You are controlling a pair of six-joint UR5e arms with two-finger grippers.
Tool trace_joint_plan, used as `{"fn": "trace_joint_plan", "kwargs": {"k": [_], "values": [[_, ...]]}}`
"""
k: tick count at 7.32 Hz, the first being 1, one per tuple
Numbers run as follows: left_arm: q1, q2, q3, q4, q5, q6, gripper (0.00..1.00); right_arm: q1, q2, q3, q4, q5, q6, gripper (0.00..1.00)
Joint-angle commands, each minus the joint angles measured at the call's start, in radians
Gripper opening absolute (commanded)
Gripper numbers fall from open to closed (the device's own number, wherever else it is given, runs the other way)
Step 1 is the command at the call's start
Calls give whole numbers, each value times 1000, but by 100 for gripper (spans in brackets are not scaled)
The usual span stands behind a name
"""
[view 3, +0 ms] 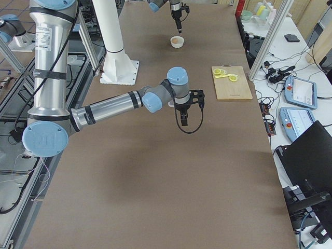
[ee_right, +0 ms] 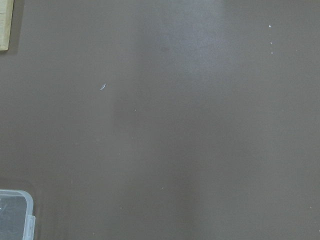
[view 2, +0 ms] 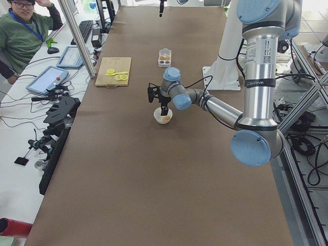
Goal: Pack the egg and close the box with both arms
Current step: 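Move the left gripper over the white bowl and lower toward the egg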
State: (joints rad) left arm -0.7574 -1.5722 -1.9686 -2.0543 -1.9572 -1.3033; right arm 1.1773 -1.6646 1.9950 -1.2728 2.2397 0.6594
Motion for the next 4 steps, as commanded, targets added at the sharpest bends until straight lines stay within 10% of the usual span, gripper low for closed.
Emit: {"fn": "trace_joint_plan", "kwargs": {"k": [1, 4], "values": [[9, -41, 40, 0, 14, -22, 97, -2, -1, 1, 1, 0, 0, 100], [61, -55, 68, 2, 66, -48, 97, -2, -4, -1, 1, 0, 0, 100]]}}
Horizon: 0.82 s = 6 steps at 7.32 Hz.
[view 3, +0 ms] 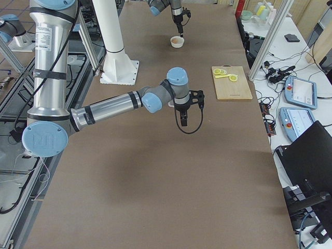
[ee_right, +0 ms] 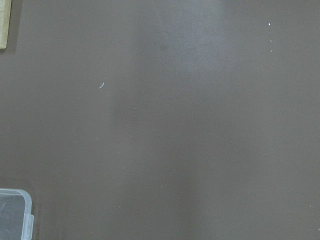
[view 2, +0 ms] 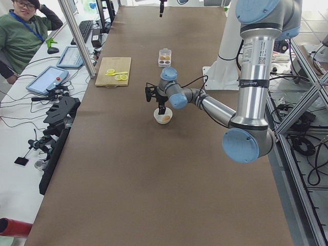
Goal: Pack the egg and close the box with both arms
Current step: 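Move the left gripper over the white bowl and lower toward the egg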
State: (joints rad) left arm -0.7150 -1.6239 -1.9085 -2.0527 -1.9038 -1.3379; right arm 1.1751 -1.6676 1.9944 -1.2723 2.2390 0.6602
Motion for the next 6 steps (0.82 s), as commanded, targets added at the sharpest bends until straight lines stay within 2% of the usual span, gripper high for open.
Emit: {"fn": "trace_joint_plan", "kwargs": {"k": [1, 2, 4, 5, 6], "values": [[23, -2, 8, 0, 14, -14, 97, 0, -3, 0, 1, -1, 1, 100], [32, -2, 17, 0, 22, -14, 95, 0, -3, 0, 1, -1, 1, 100], [68, 2, 20, -1, 57, -21, 76, 0, -4, -2, 1, -1, -1, 100], [77, 4, 20, -1, 58, -32, 70, 0, -4, -2, 1, -1, -1, 100], [78, 9, 19, -1, 58, -32, 70, 0, -4, -2, 1, -9, -1, 100]]}}
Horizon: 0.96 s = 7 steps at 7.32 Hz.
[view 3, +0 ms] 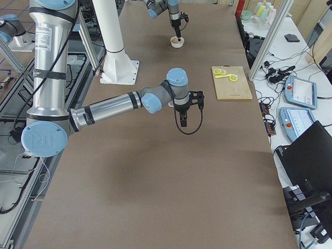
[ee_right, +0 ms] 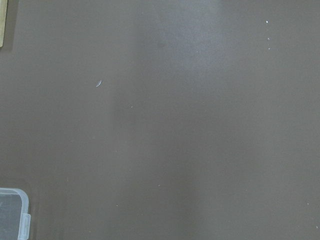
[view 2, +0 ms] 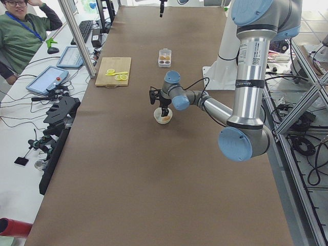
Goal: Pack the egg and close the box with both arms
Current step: 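Move the left gripper over the white bowl and lower toward the egg, then close the left gripper on the brown egg inside the bowl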
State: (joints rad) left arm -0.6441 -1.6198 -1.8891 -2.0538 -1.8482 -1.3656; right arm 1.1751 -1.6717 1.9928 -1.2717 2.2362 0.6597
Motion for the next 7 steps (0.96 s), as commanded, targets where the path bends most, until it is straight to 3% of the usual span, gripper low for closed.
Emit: {"fn": "trace_joint_plan", "kwargs": {"k": [1, 7], "values": [[6, 6, -1, 0, 1, -4, 70, 0, 0, 0, 0, -7, 0, 100], [6, 43, -13, 4, -2, -3, 76, 0, 0, 0, 0, -7, 0, 100]]}}
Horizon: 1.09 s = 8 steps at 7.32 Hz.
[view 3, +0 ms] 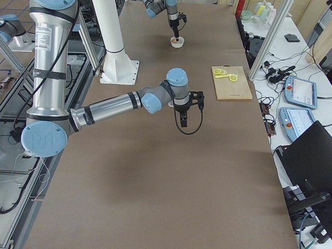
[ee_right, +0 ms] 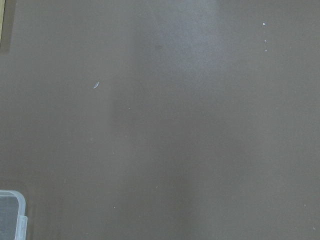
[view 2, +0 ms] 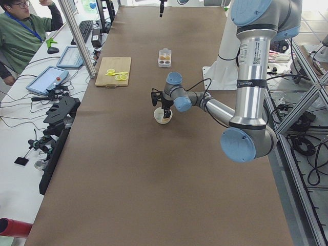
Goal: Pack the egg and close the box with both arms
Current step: 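Close the left gripper on the brown egg inside the bowl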
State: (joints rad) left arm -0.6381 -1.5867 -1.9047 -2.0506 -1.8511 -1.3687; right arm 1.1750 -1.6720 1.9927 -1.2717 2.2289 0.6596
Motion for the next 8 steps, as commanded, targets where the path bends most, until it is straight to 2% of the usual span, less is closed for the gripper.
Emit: {"fn": "trace_joint_plan", "kwargs": {"k": [1, 8], "values": [[0, 13, 3, 1, 0, -1, 76, 0, 0, 0, 0, 0, 0, 100], [9, 4, 10, 1, 4, -4, 76, -3, 0, -8, 0, -2, 2, 100]]}}
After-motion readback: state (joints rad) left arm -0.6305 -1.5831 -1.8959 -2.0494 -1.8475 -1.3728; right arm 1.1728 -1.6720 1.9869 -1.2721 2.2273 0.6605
